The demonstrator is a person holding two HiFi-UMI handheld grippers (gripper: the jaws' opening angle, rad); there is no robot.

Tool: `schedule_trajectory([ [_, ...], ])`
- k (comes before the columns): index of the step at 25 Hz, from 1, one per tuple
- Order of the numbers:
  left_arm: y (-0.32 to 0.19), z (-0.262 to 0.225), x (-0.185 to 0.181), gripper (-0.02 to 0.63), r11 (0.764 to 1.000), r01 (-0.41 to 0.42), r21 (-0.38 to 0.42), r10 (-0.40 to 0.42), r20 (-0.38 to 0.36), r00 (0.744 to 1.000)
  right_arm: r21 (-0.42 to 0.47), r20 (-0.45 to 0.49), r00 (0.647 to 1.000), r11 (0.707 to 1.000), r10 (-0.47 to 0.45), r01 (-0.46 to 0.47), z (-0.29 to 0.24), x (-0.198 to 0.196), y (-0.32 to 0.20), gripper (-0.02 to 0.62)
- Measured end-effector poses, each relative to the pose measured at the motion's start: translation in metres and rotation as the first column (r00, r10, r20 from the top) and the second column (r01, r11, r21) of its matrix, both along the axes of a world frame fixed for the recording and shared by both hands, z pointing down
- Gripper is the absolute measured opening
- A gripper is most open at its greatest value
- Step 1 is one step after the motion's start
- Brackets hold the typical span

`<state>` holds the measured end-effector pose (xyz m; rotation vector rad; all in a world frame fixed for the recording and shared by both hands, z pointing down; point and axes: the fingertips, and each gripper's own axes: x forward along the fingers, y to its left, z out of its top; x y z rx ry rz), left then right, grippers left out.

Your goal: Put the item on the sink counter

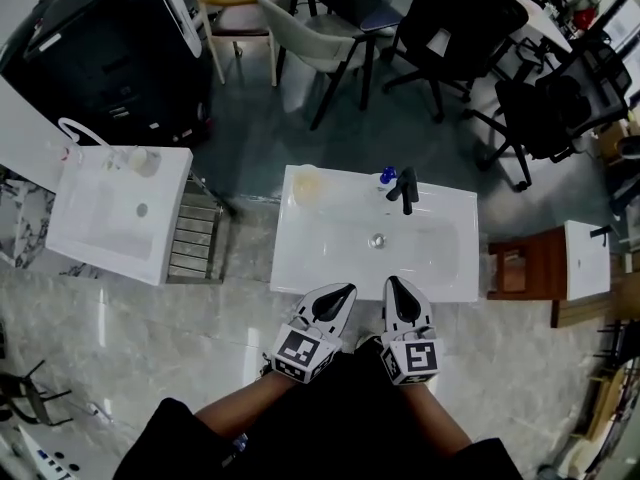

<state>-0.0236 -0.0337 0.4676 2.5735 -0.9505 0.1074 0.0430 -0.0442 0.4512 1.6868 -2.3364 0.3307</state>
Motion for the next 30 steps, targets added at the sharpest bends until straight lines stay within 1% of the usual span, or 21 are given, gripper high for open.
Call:
schedule_trajectory([
  [3, 0.003, -0.012, 0.006, 0.015, 0.995, 0.087, 0.050, -0.089, 0.050, 0.995, 0.011, 0.027, 1.000, 1.000, -0.015, 0.015, -0.006, 0.012, 0.011, 0.031],
  [5, 0.009, -0.019, 0.013, 0.015, 0.989, 0.137, 0.061, -0.141, 0.065, 0.988, 0.029, 0.029, 0.999, 0.999, -0.033, 0.033, -0.008, 0.024, 0.020, 0.031],
  [7, 0.023, -0.026, 0.024, 0.015, 0.984, 0.164, 0.061, -0.169, 0.074, 0.983, 0.046, 0.036, 0.999, 0.998, -0.035, 0.033, -0.018, 0.039, 0.030, 0.031],
  [9, 0.041, -0.037, 0.041, 0.015, 0.980, 0.181, 0.081, -0.188, 0.081, 0.979, 0.062, 0.054, 0.998, 0.998, -0.030, 0.026, -0.029, 0.060, 0.043, 0.031],
  [12, 0.065, -0.051, 0.069, 0.015, 0.970, 0.193, 0.147, -0.210, 0.110, 0.971, 0.096, 0.046, 0.998, 0.995, -0.035, 0.030, -0.037, 0.094, 0.068, 0.031],
  [14, 0.080, -0.055, 0.087, 0.015, 0.964, 0.208, 0.169, -0.228, 0.109, 0.968, 0.094, 0.050, 0.998, 0.995, -0.047, 0.042, -0.037, 0.109, 0.085, 0.031],
  [16, 0.095, -0.057, 0.103, 0.015, 0.955, 0.236, 0.178, -0.255, 0.093, 0.962, 0.089, 0.042, 0.996, 0.994, -0.073, 0.069, -0.040, 0.115, 0.102, 0.031],
  [19, 0.120, -0.048, 0.124, 0.015, 0.949, 0.262, 0.176, -0.283, 0.108, 0.953, 0.112, -0.019, 0.995, 0.989, -0.095, 0.096, -0.039, 0.127, 0.132, 0.031],
  [22, 0.147, -0.047, 0.147, 0.015, 0.945, 0.274, 0.177, -0.294, 0.101, 0.950, 0.076, -0.014, 0.994, 0.991, -0.109, 0.110, -0.031, 0.142, 0.160, 0.031],
  [25, 0.173, -0.050, 0.165, 0.015, 0.942, 0.274, 0.194, -0.298, 0.111, 0.948, 0.066, -0.003, 0.992, 0.989, -0.129, 0.129, -0.028, 0.155, 0.180, 0.029],
  [28, 0.197, -0.049, 0.177, 0.015, 0.942, 0.270, 0.200, -0.299, 0.136, 0.944, 0.063, 0.012, 0.989, 0.987, -0.150, 0.149, -0.022, 0.165, 0.205, 0.029],
  [30, 0.207, -0.051, 0.180, 0.015, 0.935, 0.287, 0.209, -0.318, 0.133, 0.939, 0.065, 0.008, 0.987, 0.985, -0.160, 0.159, -0.020, 0.167, 0.213, 0.031],
])
